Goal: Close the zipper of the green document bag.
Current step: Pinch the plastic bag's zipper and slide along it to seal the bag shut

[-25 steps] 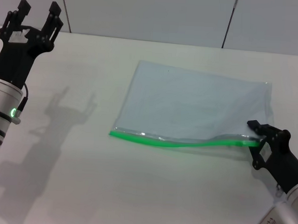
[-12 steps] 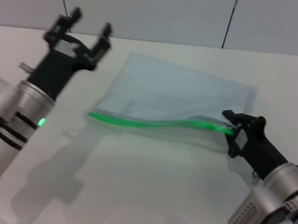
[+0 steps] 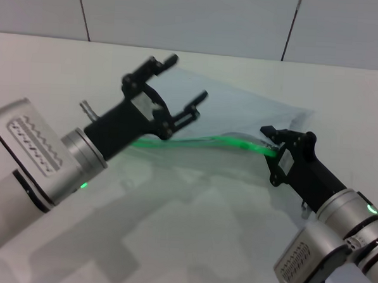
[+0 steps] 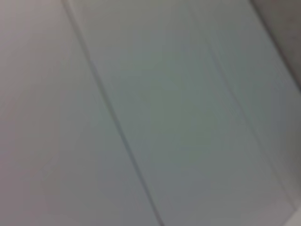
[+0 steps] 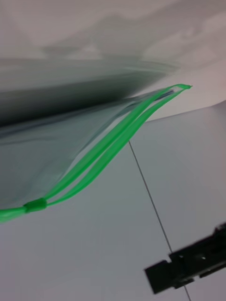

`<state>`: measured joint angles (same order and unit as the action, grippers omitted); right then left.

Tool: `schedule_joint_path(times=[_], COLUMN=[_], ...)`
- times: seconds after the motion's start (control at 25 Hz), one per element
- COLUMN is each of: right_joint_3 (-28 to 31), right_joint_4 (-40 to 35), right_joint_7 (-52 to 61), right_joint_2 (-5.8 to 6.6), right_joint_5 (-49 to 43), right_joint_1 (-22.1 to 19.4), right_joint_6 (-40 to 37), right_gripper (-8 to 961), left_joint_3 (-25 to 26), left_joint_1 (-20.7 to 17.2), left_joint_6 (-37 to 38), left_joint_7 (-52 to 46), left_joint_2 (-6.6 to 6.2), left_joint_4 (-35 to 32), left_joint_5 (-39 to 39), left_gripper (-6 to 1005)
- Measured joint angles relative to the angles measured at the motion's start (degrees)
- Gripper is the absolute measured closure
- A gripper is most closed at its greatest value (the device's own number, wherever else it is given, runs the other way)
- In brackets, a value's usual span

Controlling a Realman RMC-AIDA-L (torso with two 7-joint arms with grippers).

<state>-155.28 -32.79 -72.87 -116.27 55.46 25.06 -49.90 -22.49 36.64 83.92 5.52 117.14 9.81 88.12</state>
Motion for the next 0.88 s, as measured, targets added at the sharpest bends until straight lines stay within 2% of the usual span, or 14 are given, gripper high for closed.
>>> schedule_joint_path(times=[0.28, 0.6, 0.88], right_joint_3=[0.2, -0.4, -1.5], right_joint_4=[-0.1, -1.4, -1.7], right_joint_7=[0.1, 0.2, 0.3], right_joint_2=[-0.01, 0.00, 0.00], right_joint_5=[0.1, -0.2, -0.3], right_joint_1=[0.9, 1.5, 1.7], right_joint_6=[0.3, 0.3, -0.1], right_gripper=[901, 901, 900], left_joint_3=[-0.5, -0.1, 0.0], left_joint_1=[0.6, 2.0, 2.1], left_joint_6=[-2.5, -9.6, -10.5], left_joint_7=[9.1, 21.8, 26.0], left_joint_2=[0.25, 0.44, 0.47], left_joint_4=[1.8, 6.1, 6.3], left_joint_5=[7.5, 7.7, 7.5], left_gripper=[279, 280, 382])
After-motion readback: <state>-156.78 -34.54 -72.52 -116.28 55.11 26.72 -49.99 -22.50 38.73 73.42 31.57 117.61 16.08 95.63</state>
